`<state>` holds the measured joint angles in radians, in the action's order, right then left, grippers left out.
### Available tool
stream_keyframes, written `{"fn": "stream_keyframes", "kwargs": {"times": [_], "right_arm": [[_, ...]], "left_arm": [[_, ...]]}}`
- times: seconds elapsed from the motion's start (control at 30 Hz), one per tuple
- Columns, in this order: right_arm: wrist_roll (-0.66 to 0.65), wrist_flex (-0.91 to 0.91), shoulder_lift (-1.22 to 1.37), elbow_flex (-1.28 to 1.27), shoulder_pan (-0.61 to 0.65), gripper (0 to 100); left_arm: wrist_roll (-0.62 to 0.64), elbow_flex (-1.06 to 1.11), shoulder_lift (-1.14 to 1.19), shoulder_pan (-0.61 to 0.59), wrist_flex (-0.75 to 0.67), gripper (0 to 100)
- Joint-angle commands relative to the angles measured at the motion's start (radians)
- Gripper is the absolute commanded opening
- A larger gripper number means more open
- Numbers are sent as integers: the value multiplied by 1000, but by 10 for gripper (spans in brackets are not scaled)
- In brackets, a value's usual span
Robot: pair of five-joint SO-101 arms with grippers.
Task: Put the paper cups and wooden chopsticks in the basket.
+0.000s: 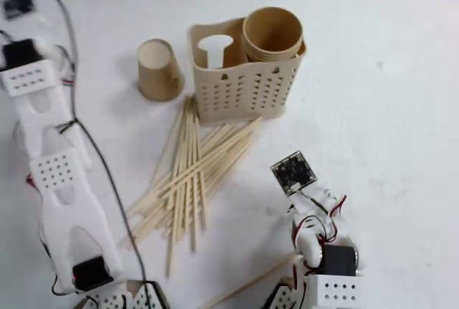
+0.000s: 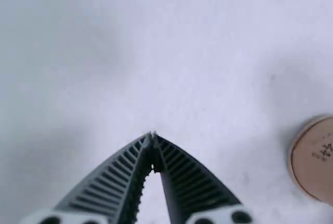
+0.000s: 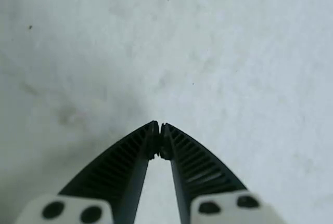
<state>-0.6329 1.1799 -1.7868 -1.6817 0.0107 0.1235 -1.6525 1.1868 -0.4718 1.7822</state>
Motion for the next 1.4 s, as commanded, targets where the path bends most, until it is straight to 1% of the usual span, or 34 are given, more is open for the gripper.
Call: {"fn": "stream_keyframes", "kwargs": {"times": [0.0,0.07,0.17,0.23,0.37,0.47,0.6,0.73,0.87,1.0,1.2,1.3,1.37], "right_arm": [[-11,4,-13,-8,7,18],[-11,4,-13,-8,7,18],[-11,4,-13,-8,7,18],[-11,4,-13,-8,7,18],[-11,4,-13,-8,7,18],[-11,4,-13,-8,7,18],[-11,4,-13,-8,7,18],[-11,4,-13,-8,5,18],[-11,4,-13,-8,7,18],[-11,4,-13,-8,7,18],[-11,4,-13,-8,7,18],[-11,4,-13,-8,5,18],[-11,4,-13,-8,5,18]], "left_arm": [[-17,-8,-220,-25,8,24],[-17,-8,-275,7,8,24],[-17,-8,-328,97,8,32],[-32,-8,-338,176,6,81],[-138,-14,-340,334,0,216],[-153,-8,-337,384,-49,225],[-153,51,-283,381,-137,192],[-153,94,-194,349,-153,188],[-157,94,-94,306,-129,188],[-160,92,-33,260,-74,188],[-164,92,-30,171,2,188],[-212,92,-31,114,3,188],[-221,92,-38,68,3,188]]}}
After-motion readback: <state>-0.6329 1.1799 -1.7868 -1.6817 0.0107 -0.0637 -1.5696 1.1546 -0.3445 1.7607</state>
